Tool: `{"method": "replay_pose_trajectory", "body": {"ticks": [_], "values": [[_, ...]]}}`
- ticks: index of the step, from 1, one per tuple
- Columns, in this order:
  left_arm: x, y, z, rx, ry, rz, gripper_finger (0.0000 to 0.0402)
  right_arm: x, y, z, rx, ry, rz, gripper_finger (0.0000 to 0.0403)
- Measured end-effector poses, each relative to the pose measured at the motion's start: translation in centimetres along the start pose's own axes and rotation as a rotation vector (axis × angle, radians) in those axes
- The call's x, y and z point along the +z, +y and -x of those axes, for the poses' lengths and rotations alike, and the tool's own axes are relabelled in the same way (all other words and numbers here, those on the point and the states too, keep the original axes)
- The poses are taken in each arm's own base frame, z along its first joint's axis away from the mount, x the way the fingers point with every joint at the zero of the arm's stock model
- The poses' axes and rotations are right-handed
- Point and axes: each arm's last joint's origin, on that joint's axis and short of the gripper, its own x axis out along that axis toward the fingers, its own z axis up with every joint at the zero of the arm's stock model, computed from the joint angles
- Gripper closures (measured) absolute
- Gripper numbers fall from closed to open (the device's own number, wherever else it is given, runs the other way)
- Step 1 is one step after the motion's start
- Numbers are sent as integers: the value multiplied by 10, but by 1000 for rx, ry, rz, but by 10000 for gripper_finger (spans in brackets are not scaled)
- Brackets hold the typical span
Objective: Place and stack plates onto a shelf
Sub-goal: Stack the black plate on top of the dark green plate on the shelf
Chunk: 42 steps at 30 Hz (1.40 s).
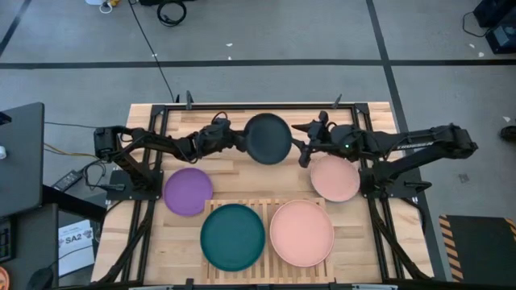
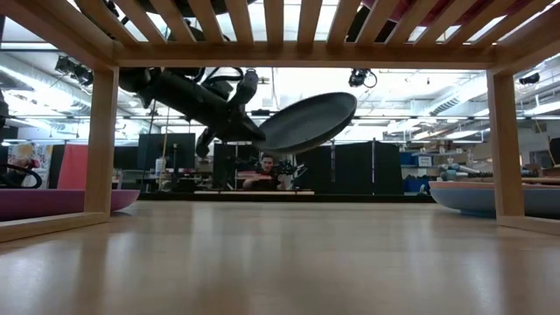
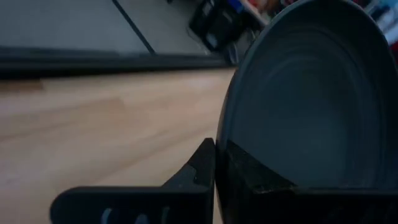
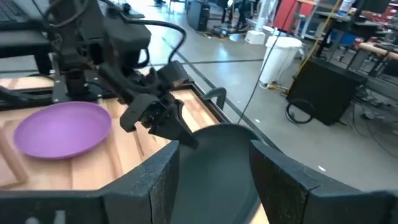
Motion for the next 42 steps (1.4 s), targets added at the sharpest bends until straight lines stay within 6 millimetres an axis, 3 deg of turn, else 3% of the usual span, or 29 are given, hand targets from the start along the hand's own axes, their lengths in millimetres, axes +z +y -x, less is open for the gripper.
{"method": "replay_pose_trajectory", "body": {"ticks": [9, 31, 36, 42], "values": [[-2, -12, 4, 35, -110, -17, 384, -8, -5, -16, -57, 54, 7, 204], [-6, -30, 12, -25, -178, -40, 384, -22, -24, -42, -205, 132, 4, 207], [-6, -30, 12, -23, -183, -38, 384, -23, -26, -43, -208, 137, 2, 242], [-5, -30, 12, -24, -185, -37, 383, -23, -26, -43, -211, 136, 0, 313]]}}
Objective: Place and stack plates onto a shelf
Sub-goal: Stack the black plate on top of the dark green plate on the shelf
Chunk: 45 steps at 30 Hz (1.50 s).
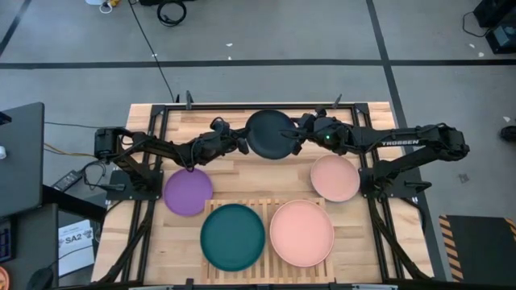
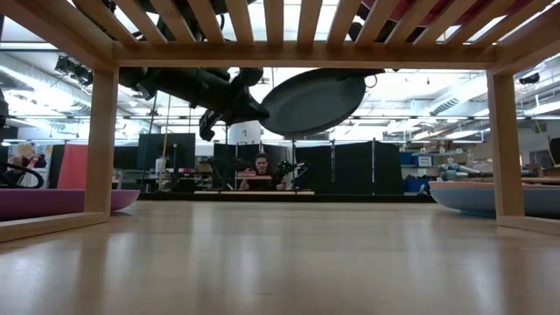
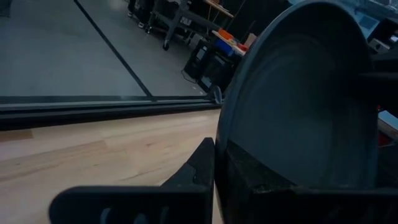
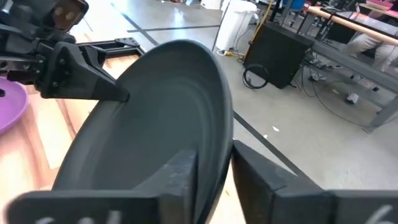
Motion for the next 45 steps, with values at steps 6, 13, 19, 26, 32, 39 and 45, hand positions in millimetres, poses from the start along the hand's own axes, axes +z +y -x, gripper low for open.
{"method": "replay_pose_trajectory", "body": {"ticks": [6, 13, 19, 26, 32, 39, 45], "values": [[0, -1, 0, -12, 5, 1, 373, 1, -1, 0, -27, -5, -10, 379], [0, -2, 0, -35, 15, 4, 340, 0, -3, -1, -31, 4, 3, 386], [0, -2, 0, -45, 20, 5, 334, 0, -3, -1, -32, 5, 5, 386], [1, -2, 0, -46, 8, 10, 304, 0, -6, -2, -62, 4, -1, 386], [1, -1, 0, -33, 2, -57, 260, 0, -15, -6, -134, 5, -3, 386], [1, -1, 0, -37, 7, -106, 249, 3, -34, -12, -324, 1, 49, 387], [1, -2, 0, -63, 23, -109, 249, 7, -50, -15, -383, -16, 38, 387]]}}
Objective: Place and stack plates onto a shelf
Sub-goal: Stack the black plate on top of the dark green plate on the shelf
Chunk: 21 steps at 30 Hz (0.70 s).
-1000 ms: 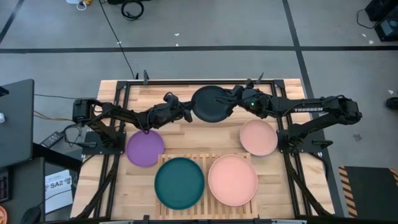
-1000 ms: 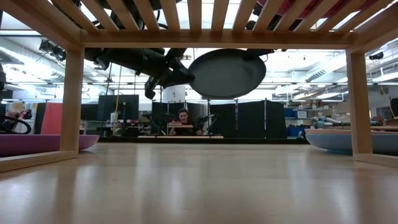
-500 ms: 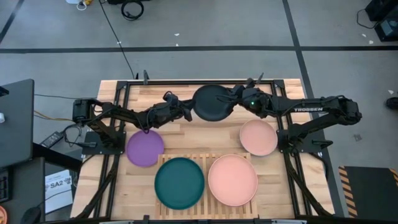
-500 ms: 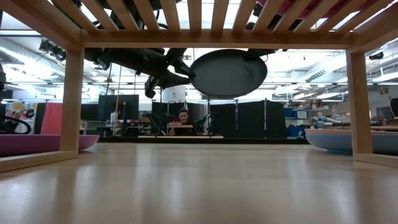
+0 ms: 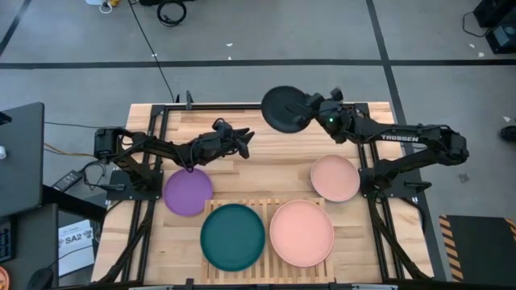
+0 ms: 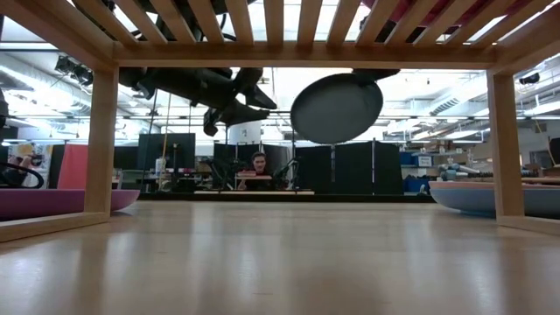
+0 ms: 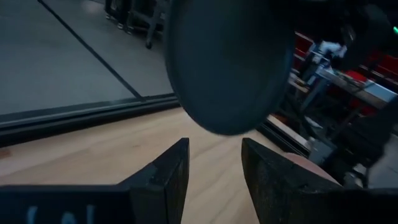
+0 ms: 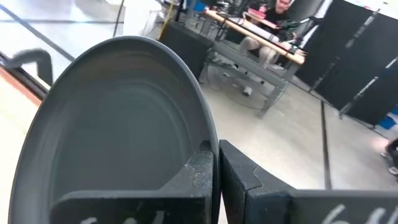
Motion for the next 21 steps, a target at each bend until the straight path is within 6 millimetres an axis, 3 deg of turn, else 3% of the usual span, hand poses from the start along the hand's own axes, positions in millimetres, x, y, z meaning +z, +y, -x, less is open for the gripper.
{"method": "replay_pose_trajectory", "body": {"ticks": [11, 21], "values": [[19, 9, 9, -65, 145, -91, 249, 27, -18, 20, 181, -110, -203, 387], [45, 27, 44, 59, 328, -274, 249, 66, -6, 48, 672, -166, -442, 387]]}}
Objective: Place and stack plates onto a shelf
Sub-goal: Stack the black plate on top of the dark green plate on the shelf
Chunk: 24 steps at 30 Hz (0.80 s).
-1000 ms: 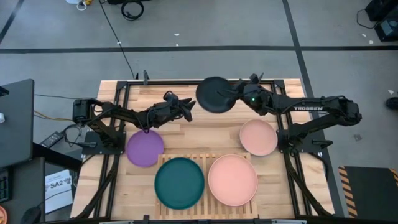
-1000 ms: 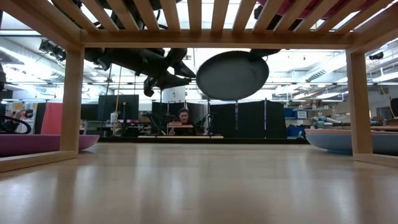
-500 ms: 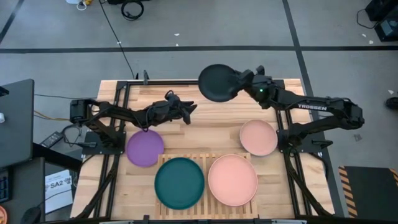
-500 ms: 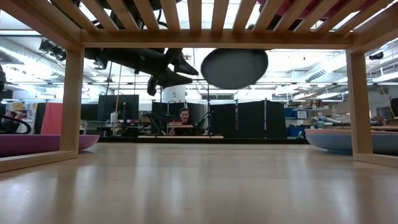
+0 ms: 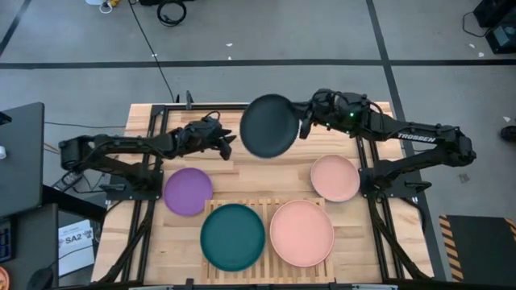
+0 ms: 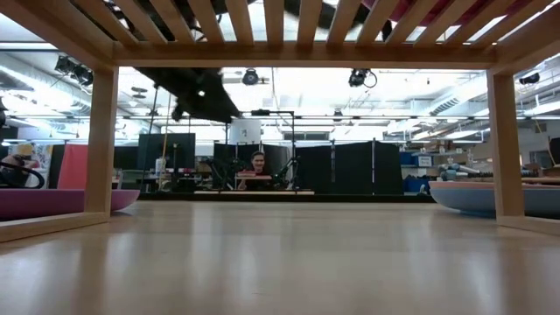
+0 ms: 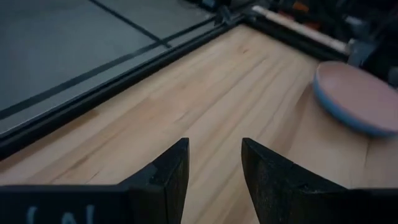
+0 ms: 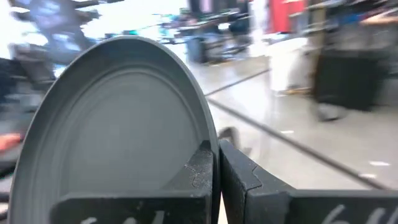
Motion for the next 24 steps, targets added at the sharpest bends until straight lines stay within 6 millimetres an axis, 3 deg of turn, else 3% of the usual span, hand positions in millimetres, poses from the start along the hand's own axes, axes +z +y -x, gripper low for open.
{"method": "replay_pose_trajectory", "body": {"ticks": [5, 13, 24], "values": [[2, 8, 25, 29, 67, -26, 249, 4, 25, -1, 160, 22, -67, 387], [2, 16, 57, 49, 125, -40, 249, -9, 72, -20, 392, 134, -111, 387], [-2, 21, 71, 66, 180, -49, 249, -47, 144, -66, 705, 356, -88, 387]]}}
